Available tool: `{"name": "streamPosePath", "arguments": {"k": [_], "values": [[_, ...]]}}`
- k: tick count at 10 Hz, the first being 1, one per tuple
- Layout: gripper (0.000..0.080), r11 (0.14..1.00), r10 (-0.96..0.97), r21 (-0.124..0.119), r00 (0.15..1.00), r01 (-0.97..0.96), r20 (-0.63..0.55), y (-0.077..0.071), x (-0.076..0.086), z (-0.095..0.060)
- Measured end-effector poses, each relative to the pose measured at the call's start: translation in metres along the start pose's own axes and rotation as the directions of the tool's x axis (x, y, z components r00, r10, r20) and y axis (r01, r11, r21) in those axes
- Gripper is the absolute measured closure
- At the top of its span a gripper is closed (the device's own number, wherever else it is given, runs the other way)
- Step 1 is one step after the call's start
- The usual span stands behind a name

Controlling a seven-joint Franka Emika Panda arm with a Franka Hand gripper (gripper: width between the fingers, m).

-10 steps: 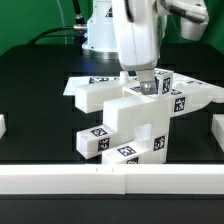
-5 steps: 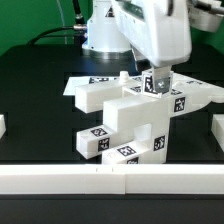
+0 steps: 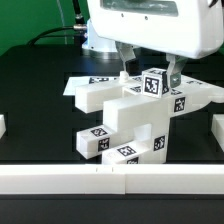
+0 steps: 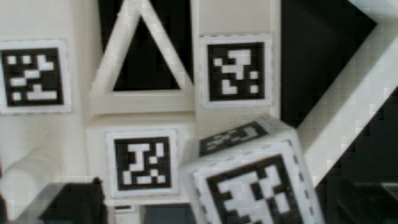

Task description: Assemble chair

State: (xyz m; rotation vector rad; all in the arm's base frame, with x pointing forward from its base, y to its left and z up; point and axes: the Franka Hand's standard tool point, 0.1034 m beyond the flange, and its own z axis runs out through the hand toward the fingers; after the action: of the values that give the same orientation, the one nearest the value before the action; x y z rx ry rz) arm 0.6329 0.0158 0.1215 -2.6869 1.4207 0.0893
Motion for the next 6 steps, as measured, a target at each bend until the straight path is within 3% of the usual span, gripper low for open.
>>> {"name": "streamPosePath", "arguments": {"k": [4,6], "values": [[0.0150,0.991,-0.131,-0.016,0.991,0.131,-0.007,-0.0051,-0.0081,0.0036],[0.0409,0.991,-0.131,-0.016,0.991,0.131,-0.007,-0.0048,-0.0080,0.0037]]}}
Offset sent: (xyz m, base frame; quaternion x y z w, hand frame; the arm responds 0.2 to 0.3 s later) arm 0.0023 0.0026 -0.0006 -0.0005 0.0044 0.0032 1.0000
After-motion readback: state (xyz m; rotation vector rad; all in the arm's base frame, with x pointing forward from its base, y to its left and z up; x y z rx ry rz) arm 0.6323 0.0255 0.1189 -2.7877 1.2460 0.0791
